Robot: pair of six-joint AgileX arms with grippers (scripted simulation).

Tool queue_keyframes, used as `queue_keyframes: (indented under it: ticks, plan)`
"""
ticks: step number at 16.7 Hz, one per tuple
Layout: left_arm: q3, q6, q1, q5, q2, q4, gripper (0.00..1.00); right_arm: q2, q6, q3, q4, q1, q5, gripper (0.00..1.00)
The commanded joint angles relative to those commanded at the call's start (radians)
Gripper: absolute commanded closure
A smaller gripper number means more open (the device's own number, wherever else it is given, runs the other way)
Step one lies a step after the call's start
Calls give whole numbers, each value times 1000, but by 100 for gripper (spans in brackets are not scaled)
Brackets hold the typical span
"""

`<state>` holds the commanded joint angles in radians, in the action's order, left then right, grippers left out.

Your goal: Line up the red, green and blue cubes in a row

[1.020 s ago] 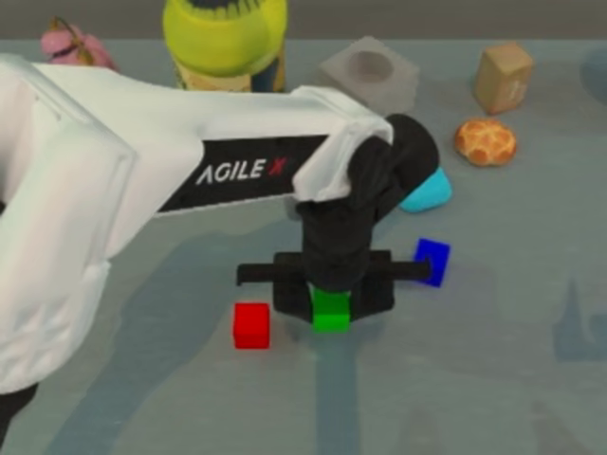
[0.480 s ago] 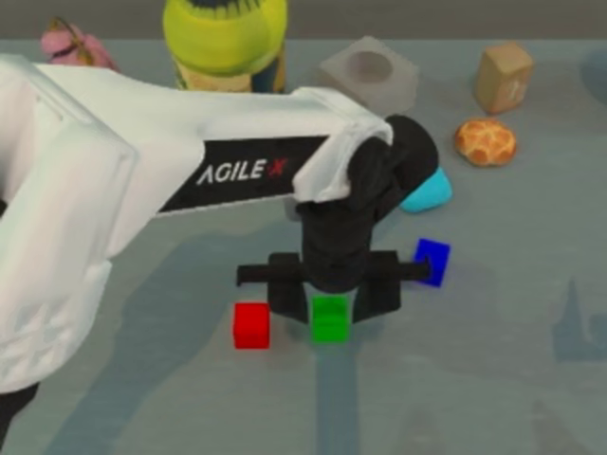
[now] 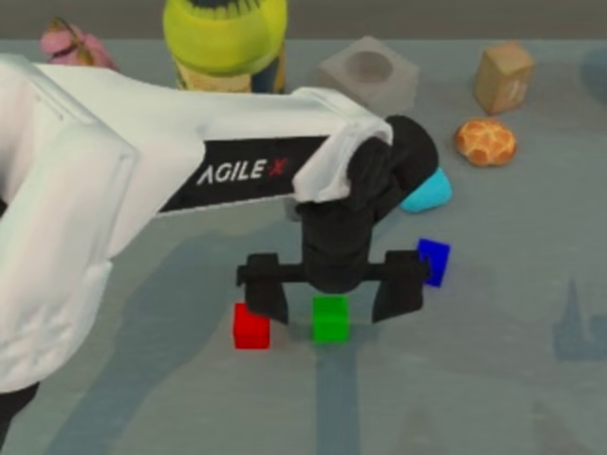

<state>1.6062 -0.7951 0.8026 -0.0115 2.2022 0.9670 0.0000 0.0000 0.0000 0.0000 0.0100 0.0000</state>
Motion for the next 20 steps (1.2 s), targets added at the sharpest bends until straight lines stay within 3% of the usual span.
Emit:
queue_keyframes:
  ticks: [6, 13, 20]
  plan:
    - [16, 0, 2, 0, -4, 18, 0, 0, 0, 0, 0, 0, 0, 0]
    - [171, -5, -14, -1, -65, 238, 0, 0, 0, 0, 0, 0, 0, 0]
    - [147, 5, -22, -3, -95, 222, 0, 29, -13, 29, -19, 10, -1, 0]
